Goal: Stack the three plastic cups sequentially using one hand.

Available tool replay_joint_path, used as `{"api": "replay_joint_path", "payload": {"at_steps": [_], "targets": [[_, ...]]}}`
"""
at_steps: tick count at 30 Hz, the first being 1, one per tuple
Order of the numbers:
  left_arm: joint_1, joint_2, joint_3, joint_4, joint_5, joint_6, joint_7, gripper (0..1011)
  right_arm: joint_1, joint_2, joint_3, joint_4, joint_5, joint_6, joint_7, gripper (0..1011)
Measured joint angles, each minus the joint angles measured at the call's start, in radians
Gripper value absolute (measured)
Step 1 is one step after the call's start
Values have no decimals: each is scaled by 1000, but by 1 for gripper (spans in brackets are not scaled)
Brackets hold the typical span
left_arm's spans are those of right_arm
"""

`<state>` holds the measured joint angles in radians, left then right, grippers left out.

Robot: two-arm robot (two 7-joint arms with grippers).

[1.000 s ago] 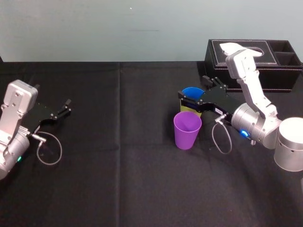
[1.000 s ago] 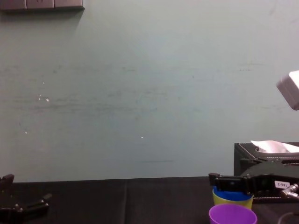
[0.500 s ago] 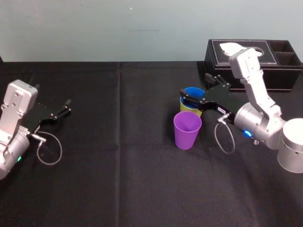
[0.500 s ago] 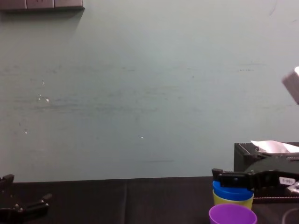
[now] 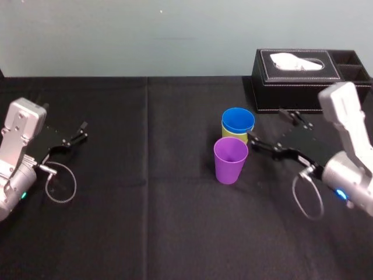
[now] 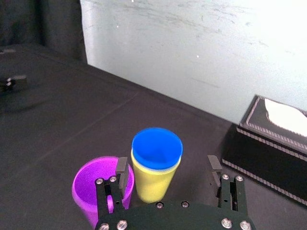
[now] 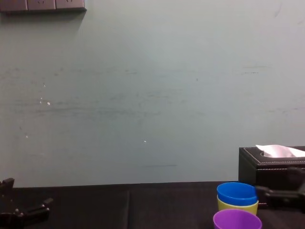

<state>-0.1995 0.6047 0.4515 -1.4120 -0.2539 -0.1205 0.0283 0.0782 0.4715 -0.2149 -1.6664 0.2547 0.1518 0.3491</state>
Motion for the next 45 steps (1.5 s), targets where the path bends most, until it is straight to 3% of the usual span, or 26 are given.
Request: {"api": "replay_joint_path", "payload": {"at_steps": [8, 12, 15, 25, 45], "targets": [[0, 0, 0, 0, 0, 0, 0, 1011, -147, 58, 59, -90, 35, -6, 5, 1003], [0, 0, 0, 0, 0, 0, 0, 1012, -202, 79, 64, -116, 38, -17, 13, 1003], [0, 0, 0, 0, 0, 0, 0, 1011, -230, 87, 46, -119, 21, -30, 16, 1003], [0, 0, 0, 0, 0, 0, 0, 1011, -216, 48, -10, -73, -16, -72, 17, 1003], [0, 0, 0, 0, 0, 0, 0, 1011, -139, -61, -58, 31, -22, -123, -4, 1003]]}}
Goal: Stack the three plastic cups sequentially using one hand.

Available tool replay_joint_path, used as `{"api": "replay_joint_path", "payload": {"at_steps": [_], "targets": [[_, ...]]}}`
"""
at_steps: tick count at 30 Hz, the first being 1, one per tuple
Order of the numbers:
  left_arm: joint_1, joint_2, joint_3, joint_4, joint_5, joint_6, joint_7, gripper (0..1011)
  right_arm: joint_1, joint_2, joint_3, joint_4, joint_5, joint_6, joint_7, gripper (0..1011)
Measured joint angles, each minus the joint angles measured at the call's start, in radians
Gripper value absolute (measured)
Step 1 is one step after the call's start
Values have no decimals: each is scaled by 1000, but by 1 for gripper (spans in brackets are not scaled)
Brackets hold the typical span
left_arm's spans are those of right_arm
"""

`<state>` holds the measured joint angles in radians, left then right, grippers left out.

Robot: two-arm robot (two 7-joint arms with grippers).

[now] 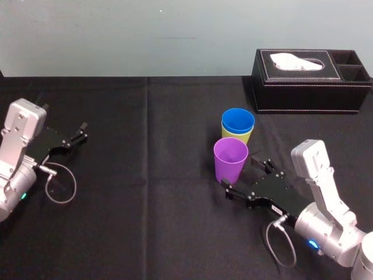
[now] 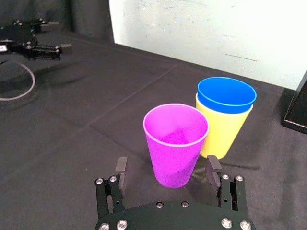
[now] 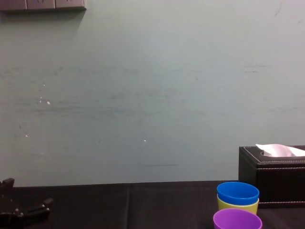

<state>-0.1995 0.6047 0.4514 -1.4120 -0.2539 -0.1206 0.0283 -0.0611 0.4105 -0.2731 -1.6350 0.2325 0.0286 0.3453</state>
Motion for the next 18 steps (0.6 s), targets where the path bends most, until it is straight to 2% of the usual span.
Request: {"api": "replay_joint_path", "payload": {"at_steps": [18], "targets": [[0, 0, 0, 0, 0, 0, 0, 1011, 91, -77, -28, 106, -29, -35, -28, 1003]]}}
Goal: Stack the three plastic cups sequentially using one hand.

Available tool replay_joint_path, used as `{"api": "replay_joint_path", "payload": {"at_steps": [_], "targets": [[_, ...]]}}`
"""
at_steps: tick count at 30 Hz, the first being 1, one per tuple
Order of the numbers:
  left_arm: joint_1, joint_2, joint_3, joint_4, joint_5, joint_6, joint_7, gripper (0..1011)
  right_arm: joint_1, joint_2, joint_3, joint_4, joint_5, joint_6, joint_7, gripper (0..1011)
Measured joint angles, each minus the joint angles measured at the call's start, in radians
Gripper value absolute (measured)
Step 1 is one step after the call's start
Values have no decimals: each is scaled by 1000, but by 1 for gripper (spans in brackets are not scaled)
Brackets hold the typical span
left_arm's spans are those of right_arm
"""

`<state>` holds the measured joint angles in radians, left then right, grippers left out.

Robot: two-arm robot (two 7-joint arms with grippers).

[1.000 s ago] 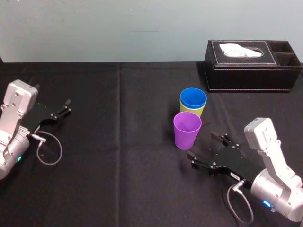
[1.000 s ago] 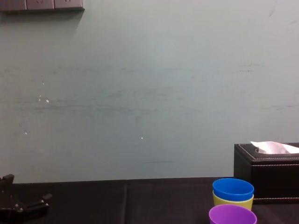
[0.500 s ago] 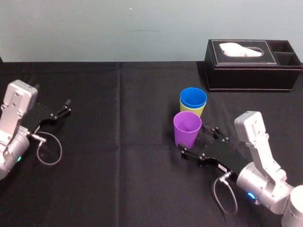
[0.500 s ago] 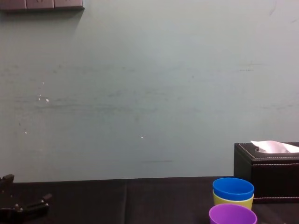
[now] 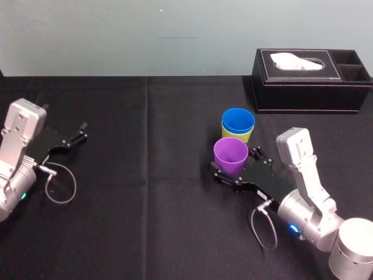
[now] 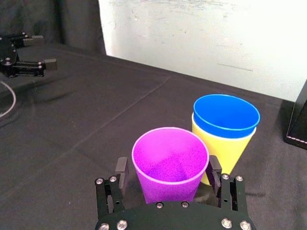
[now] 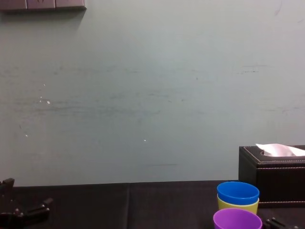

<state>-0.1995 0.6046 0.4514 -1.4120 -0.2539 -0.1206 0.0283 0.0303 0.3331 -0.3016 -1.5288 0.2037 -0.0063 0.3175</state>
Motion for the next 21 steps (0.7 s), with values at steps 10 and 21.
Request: {"api": "replay_joint_path", "payload": {"at_steps": [10, 21], "targets": [[0, 0, 0, 0, 0, 0, 0, 1011, 15, -33, 1, 32, -22, -26, -21, 1003], [0, 0, 0, 0, 0, 0, 0, 1011, 16, -37, 3, 35, -25, -27, -24, 971]]}}
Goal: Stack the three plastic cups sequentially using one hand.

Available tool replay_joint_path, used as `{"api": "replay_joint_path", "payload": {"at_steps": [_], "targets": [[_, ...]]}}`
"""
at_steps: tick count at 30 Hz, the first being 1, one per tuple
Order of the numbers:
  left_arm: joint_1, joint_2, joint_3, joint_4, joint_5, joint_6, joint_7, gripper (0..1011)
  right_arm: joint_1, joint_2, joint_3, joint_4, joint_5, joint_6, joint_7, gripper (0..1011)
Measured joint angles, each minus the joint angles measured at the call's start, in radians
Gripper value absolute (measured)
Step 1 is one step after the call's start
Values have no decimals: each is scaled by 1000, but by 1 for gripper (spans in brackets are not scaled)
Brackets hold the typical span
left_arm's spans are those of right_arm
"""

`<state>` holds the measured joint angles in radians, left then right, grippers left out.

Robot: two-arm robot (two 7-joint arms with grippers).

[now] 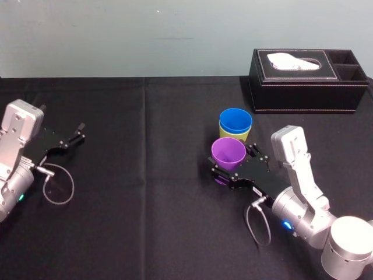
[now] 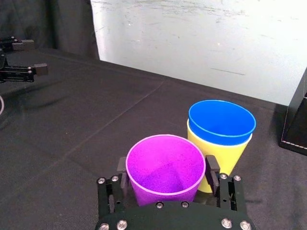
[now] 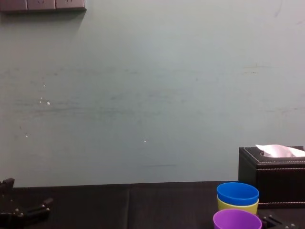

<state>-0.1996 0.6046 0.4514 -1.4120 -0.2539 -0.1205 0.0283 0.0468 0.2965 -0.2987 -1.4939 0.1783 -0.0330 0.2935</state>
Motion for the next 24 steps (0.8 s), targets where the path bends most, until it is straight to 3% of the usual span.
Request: {"api": "replay_joint_path", "payload": {"at_steps": [8, 15, 18, 24], "targets": [[0, 0, 0, 0, 0, 0, 0, 1011, -1, 1, 0, -2, 1, 0, 0, 798], [0, 0, 0, 0, 0, 0, 0, 1011, -3, 5, 0, -8, 0, 3, 2, 760], [0, 0, 0, 0, 0, 0, 0, 1011, -9, 15, 3, -34, -4, 18, 7, 751], [0, 0, 0, 0, 0, 0, 0, 1011, -35, 53, 28, -145, 6, 75, 23, 739]]}}
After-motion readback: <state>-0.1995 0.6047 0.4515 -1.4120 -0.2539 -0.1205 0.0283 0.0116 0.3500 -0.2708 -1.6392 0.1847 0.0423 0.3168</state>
